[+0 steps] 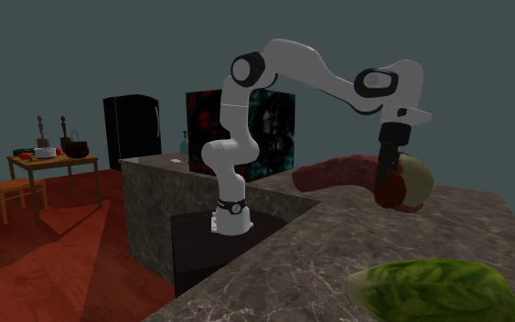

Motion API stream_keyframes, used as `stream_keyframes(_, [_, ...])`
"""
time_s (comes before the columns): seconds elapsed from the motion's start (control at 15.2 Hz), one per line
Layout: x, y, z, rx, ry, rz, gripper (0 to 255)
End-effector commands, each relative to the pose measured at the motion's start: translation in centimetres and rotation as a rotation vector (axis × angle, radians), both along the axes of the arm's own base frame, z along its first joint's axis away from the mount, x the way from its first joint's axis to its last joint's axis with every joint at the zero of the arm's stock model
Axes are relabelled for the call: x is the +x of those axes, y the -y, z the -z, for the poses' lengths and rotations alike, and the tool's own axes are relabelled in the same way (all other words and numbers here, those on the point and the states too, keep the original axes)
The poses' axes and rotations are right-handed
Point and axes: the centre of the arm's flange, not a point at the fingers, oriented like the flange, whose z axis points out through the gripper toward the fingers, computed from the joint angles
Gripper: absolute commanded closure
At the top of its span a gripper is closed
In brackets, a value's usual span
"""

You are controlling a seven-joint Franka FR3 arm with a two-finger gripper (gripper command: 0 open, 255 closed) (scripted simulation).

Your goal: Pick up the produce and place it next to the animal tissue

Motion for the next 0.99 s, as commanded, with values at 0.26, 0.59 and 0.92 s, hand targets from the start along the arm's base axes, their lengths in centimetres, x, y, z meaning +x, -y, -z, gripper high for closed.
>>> stream_keyframes(0.26, [0.0,0.0,3.2,0.000,0.000,0.000,255])
stream_keyframes(0.59, [0.0,0.0,5.9,0.000,0.000,0.000,255])
stream_keyframes(0.92, [0.0,0.0,8.5,0.000,0.000,0.000,255])
